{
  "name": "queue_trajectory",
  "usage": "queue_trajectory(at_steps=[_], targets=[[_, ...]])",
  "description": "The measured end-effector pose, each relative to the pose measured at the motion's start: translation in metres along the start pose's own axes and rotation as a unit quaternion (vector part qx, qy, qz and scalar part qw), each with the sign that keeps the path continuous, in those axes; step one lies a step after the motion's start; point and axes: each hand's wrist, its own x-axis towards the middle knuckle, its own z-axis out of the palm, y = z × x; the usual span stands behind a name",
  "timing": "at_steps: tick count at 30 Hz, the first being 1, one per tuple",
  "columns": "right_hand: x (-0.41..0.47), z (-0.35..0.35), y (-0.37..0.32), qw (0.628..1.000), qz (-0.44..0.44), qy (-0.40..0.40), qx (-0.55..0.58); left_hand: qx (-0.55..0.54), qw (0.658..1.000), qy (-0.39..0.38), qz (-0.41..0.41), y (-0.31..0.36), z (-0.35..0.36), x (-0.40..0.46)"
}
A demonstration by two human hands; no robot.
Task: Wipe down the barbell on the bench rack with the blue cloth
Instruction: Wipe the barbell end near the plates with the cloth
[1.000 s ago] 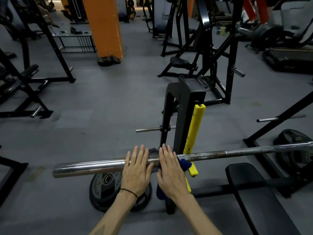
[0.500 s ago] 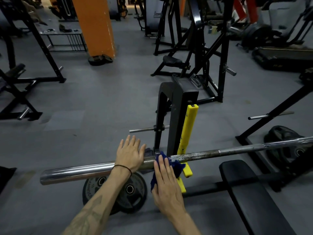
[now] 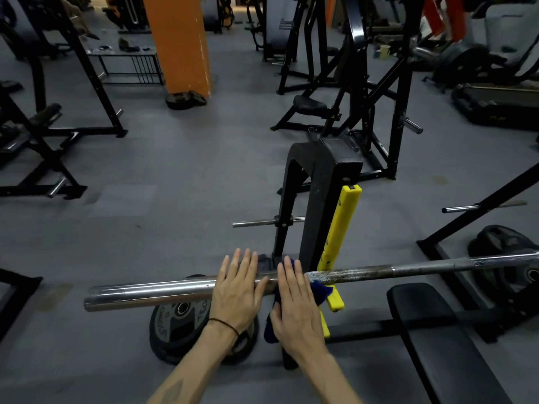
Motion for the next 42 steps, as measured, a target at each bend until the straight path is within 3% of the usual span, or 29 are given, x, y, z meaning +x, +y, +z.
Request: queue_trajectory(at_steps=[9,16,20,30,35,42], targets=[[-0.006,0.005,-0.001,0.999,0.007,0.003,-0.032,-0.043,0.993,-0.09,-0.061,-0.013,-0.02,0.06],[-0.005,0.003,0.0,1.0,0.003,0.014,-0.026,-0.022,1.0,0.022,-0.005,0.006,-0.021,0.029],[-0.004,0.006,-0.002,1.0,0.008,0.028,0.0,-0.01,1.0,0.0,0.017,0.015,-0.002,0.001],[0.012,0.004,0.003,1.0,0.025,-0.003,0.017,-0.042,0.998,-0.051,-0.021,0.002,-0.01,0.051],[0.001,0.004,0.002,1.0,0.016,-0.019,-0.001,-0.036,0.996,-0.052,-0.061,-0.007,-0.017,0.075],[-0.004,-0.017,0.022,0.995,-0.013,-0.044,0.092,-0.03,0.998,-0.016,-0.043,0.002,-0.018,0.055]])
